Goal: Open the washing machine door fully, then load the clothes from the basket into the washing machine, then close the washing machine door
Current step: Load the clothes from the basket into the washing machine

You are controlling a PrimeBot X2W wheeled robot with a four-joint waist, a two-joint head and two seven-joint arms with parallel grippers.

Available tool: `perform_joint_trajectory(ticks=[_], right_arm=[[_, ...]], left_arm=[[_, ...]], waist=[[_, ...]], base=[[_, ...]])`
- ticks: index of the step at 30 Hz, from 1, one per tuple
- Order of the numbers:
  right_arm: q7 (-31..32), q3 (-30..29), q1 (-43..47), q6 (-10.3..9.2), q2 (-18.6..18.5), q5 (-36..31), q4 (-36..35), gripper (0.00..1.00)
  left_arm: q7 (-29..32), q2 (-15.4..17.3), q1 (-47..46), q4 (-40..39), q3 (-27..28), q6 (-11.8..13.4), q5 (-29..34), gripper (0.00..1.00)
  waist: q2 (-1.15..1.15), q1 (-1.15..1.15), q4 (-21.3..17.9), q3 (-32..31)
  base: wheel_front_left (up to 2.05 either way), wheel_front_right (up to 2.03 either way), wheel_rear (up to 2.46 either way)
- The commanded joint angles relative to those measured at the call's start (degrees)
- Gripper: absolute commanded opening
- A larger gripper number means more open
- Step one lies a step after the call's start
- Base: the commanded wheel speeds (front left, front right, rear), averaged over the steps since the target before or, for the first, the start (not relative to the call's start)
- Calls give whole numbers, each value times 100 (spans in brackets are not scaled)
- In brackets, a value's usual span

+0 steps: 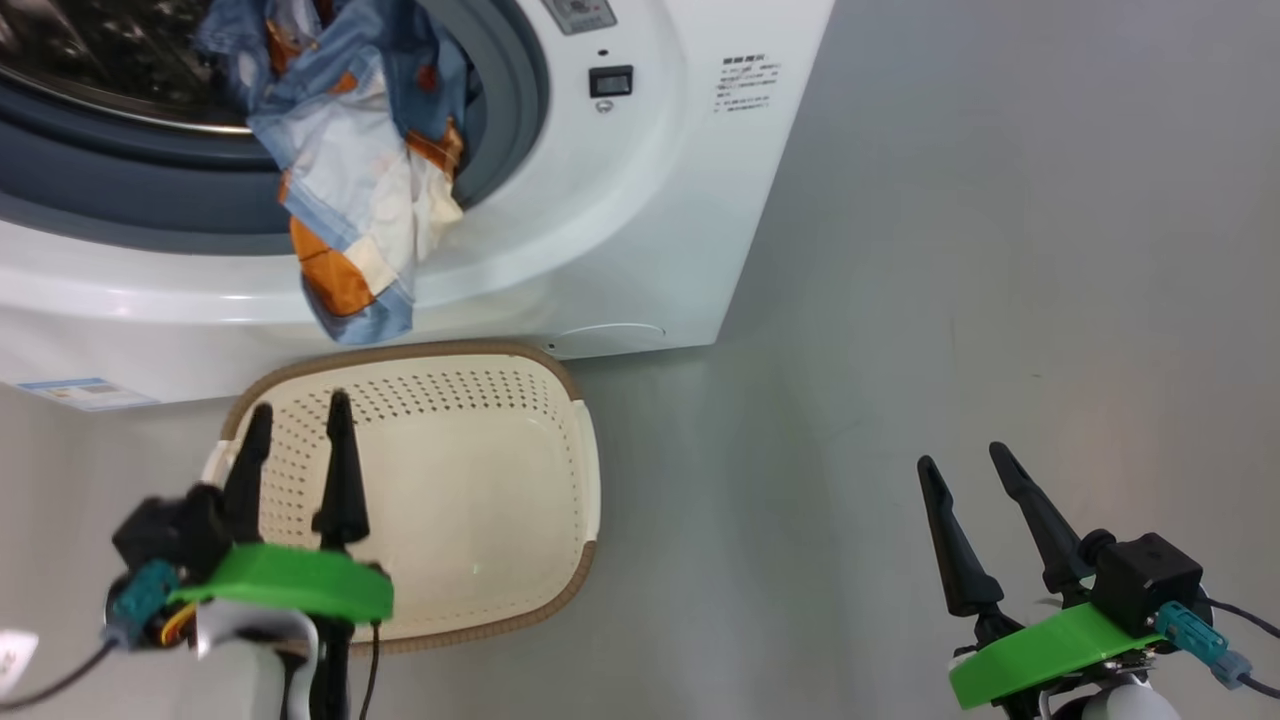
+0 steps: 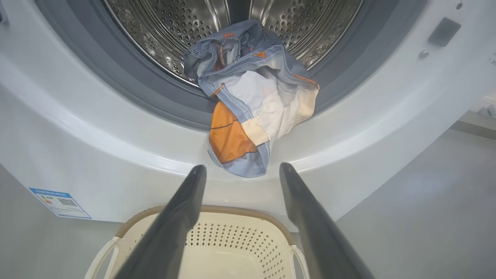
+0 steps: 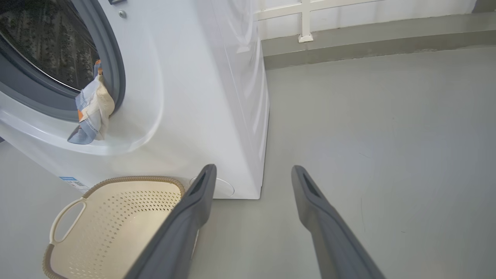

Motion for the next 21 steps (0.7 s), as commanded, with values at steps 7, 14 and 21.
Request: perform_joint_trajectory(ticks=[7, 14, 21], right_arm=[[-28, 183, -226, 9, 11, 2, -140, 100], [-28, 189, -335, 9, 23, 12, -134, 100], [-28, 200, -384, 9, 50, 13, -155, 100]], left_arm=[[-36, 96, -967, 586, 41, 103, -407, 100], [-36, 96, -1570, 1351, 105, 315, -374, 100], [-36, 107, -2089, 2135, 290, 482, -176, 100]], waist=[[0, 0, -286, 290], [0, 0, -463, 446], [0, 0, -606, 561]], base=[[0, 0, 0], [0, 0, 0], [0, 0, 0]])
